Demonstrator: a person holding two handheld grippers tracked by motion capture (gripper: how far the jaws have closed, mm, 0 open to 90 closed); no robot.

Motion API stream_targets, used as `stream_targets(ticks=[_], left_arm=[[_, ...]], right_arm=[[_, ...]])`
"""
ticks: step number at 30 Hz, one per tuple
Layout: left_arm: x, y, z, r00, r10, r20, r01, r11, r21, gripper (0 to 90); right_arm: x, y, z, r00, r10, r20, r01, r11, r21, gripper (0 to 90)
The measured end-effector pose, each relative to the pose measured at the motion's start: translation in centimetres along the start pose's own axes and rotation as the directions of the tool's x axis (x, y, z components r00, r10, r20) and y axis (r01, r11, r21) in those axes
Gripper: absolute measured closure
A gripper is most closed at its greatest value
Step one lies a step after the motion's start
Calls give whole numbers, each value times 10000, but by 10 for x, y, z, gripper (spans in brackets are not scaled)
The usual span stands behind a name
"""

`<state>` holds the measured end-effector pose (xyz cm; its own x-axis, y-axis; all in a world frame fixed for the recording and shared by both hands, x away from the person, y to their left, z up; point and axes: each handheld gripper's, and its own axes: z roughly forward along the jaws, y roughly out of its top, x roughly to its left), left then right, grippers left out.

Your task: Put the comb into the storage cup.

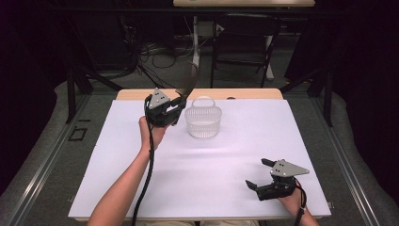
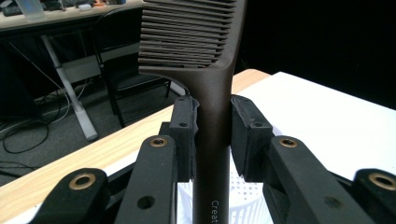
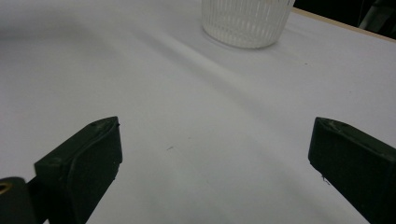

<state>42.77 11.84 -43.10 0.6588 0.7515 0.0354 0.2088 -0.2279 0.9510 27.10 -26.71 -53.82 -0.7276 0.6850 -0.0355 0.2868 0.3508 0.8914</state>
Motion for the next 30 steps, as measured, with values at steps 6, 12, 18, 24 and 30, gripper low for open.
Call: stream_targets(ticks=[6,12,18,24,30], left_arm=[[-1,1,2,10000,-1,-13,1,9999,-128,720],[-1,1,5,10000,-20,-13,20,9998,-214,720],[-1,2,8,10000,-32,-27,31,9996,-297,720],[-2,3,10,9999,-97,-78,93,9990,-447,720],[-4,5,9,9999,-41,-115,35,9986,-535,720]], right_arm=[[0,0,0,10000,2,3,-2,10000,5,26],[0,0,0,10000,9,-5,-9,10000,11,26],[0,0,0,10000,26,-12,-26,10000,18,26],[0,0,0,10000,26,-15,-26,10000,11,26],[1,0,1,10000,4,-18,-4,10000,18,26]])
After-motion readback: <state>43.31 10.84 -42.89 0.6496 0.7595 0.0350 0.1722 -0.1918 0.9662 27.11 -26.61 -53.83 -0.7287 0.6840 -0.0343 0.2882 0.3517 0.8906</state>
